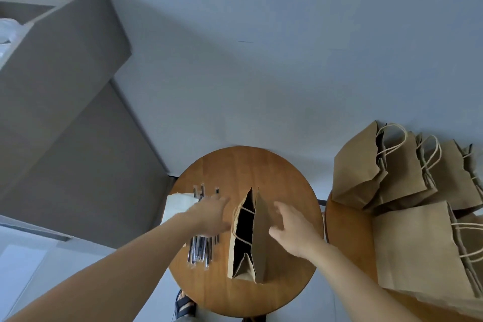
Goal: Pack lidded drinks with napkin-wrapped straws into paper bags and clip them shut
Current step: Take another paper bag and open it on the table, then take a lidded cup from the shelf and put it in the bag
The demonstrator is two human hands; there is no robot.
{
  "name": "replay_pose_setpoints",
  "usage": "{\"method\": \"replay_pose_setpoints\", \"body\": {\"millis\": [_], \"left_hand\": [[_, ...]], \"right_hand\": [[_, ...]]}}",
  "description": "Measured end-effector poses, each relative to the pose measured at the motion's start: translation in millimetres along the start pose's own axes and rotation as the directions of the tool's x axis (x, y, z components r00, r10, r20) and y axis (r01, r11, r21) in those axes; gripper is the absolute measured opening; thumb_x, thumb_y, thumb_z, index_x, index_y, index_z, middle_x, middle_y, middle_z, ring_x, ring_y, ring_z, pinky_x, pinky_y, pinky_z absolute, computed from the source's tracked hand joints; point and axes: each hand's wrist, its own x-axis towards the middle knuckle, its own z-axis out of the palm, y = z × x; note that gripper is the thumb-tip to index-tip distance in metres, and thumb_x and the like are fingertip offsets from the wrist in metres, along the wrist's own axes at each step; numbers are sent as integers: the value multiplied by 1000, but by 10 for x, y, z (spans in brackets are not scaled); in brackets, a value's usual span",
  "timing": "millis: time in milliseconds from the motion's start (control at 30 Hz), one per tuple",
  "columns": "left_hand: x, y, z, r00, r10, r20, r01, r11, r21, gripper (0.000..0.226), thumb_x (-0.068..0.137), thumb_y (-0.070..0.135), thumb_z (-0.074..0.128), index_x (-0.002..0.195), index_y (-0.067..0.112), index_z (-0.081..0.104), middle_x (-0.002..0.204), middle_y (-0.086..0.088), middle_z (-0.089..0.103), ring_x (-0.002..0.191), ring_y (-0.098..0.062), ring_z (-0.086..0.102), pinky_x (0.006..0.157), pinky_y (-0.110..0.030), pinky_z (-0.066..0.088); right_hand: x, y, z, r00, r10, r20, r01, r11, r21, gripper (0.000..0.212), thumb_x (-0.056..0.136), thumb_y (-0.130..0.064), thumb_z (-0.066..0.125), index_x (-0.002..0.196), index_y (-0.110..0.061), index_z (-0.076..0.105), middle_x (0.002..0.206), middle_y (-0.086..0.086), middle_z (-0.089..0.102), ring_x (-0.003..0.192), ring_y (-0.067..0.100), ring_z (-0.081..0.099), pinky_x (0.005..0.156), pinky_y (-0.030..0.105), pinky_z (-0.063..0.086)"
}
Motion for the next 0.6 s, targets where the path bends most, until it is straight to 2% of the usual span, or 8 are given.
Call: {"method": "replay_pose_setpoints", "body": {"millis": [100, 200, 333, 467, 600], "left_hand": [[-8, 146, -240, 977, 13, -215, 20, 989, 149, 77, 88, 47, 56, 154, 25, 21, 161, -2, 23, 149, -26, 16, 118, -48, 22], [-66, 218, -526, 952, 20, -305, 41, 981, 192, 75, 90, 46, 51, 155, 25, 19, 163, -1, 16, 151, -24, 6, 120, -46, 15], [-293, 199, -1022, 906, -1, -423, 84, 981, 177, 70, 93, 43, 48, 154, 23, 20, 163, -2, 15, 151, -24, 3, 119, -45, 14], [-687, -35, -1670, 797, -11, -603, 120, 983, 141, 69, 94, 45, 49, 153, 22, 22, 162, -3, 17, 151, -24, 4, 119, -43, 15], [-1248, -480, -2370, 640, -70, -765, 177, 982, 58, 71, 89, 45, 54, 151, 23, 28, 160, 0, 22, 150, -21, 7, 118, -42, 17]], "right_hand": [[128, -223, -130, 986, -105, -129, 85, 984, -154, 59, 98, -40, 46, 151, -24, 27, 157, -4, 30, 144, 18, 27, 115, 36, 30], [233, -462, -270, 965, -211, -155, 164, 948, -273, 57, 99, -42, 43, 151, -19, 31, 155, -2, 33, 144, 18, 27, 116, 35, 26], [355, -894, -533, 948, -282, -146, 221, 916, -335, 62, 97, -49, 43, 150, -19, 31, 155, -1, 32, 144, 19, 25, 117, 39, 29], [498, -1654, -885, 882, -440, -169, 347, 848, -399, 61, 96, -51, 47, 147, -19, 36, 152, -1, 36, 143, 20, 26, 115, 40, 31], [553, -2580, -1175, 781, -589, -207, 473, 775, -418, 55, 95, -43, 54, 143, -18, 42, 147, -1, 42, 139, 20, 30, 112, 39, 33]]}}
